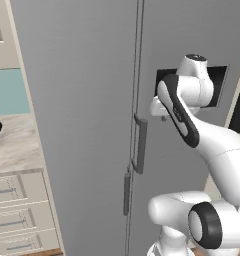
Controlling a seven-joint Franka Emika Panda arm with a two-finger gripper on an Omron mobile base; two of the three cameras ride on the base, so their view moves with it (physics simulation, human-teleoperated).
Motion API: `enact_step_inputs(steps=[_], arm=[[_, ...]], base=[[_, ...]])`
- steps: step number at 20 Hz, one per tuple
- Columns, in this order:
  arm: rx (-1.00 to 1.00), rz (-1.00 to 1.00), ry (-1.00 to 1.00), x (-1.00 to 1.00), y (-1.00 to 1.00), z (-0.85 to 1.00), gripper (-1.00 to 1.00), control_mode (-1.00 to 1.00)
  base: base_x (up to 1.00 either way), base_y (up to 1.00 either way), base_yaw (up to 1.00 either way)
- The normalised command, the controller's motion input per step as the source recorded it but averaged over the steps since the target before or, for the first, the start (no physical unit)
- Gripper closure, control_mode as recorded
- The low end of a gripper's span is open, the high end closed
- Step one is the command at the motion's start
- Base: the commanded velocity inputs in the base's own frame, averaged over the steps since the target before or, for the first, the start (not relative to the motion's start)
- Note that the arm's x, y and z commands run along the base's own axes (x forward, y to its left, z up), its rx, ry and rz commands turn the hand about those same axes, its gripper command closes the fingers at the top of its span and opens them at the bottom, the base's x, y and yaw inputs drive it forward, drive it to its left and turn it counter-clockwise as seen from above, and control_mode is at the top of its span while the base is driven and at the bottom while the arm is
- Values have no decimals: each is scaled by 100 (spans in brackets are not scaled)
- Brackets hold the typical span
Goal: Retrieve the kiwi and orange from the fridge and place them into the bowl on the dining table.
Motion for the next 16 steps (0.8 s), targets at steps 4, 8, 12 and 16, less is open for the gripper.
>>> enact_step_inputs(steps=[4,8,12,16], arm=[[0,0,-2,-19,0,0,-100,-100],[-2,0,-5,-60,0,-15,-100,-100],[-3,0,-4,-54,0,-37,-100,-100],[-1,0,-2,-38,0,-40,-100,-100]], base=[[0,0,0],[0,0,0],[0,0,0],[0,0,0]])
